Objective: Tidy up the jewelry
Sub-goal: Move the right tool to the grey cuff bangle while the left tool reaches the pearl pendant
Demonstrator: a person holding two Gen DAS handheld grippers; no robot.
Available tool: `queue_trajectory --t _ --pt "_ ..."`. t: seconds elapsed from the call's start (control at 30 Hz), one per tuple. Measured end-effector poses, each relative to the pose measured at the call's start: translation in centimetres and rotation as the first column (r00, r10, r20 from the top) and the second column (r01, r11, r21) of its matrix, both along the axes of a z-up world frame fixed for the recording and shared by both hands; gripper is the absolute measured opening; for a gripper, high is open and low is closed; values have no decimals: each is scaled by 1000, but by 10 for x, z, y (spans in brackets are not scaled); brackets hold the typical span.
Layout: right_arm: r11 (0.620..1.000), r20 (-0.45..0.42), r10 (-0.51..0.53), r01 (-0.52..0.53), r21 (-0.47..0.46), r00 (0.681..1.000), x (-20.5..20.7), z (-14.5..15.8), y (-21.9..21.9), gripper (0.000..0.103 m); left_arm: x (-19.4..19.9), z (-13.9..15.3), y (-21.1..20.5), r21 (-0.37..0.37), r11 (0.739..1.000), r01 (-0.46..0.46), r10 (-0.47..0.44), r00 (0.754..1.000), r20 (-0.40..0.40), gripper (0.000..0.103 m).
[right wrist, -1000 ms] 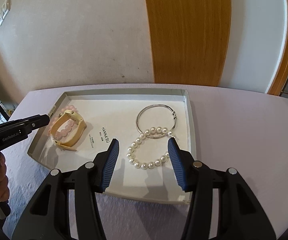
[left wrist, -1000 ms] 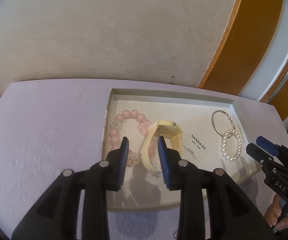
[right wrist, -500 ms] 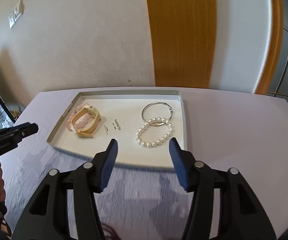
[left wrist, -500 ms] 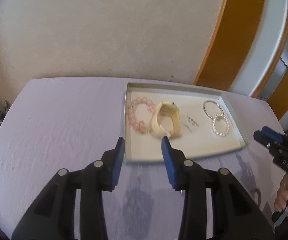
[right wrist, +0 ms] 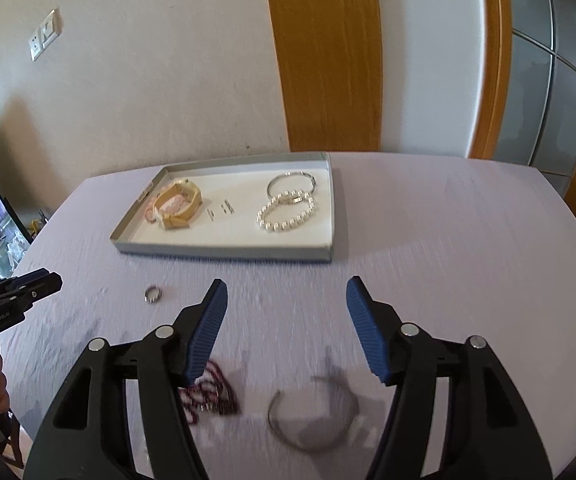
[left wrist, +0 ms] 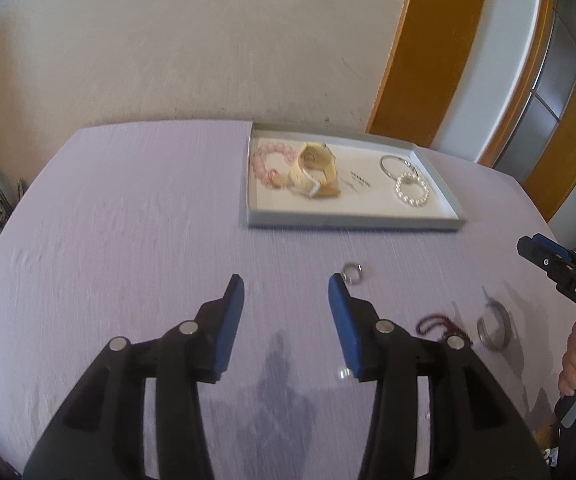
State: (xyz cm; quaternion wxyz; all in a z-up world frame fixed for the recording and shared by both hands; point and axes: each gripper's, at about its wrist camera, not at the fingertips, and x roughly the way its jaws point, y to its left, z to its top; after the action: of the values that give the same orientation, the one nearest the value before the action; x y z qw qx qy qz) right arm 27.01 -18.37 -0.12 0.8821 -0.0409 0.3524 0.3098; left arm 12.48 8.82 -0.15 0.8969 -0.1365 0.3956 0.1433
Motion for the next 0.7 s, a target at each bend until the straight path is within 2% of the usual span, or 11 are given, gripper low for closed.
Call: queue_trajectory --t 0.23,0.37,0.7 --pt "1000 -17 -5 5 -17 1000 -19 -20 -23 69 -23 -14 -15 -17 1000 0 0 1000 -13 46" --pt "999 -39 -11 9 -36 999 -25 -37 -35 74 -33 -21 -21 -18 1000 -3 3 1000 -15 52" --pt "995 -100 0 -10 -102 995 -35 -75 -49 77 -36 -48 -45 -33 999 8 -10 998 -57 53"
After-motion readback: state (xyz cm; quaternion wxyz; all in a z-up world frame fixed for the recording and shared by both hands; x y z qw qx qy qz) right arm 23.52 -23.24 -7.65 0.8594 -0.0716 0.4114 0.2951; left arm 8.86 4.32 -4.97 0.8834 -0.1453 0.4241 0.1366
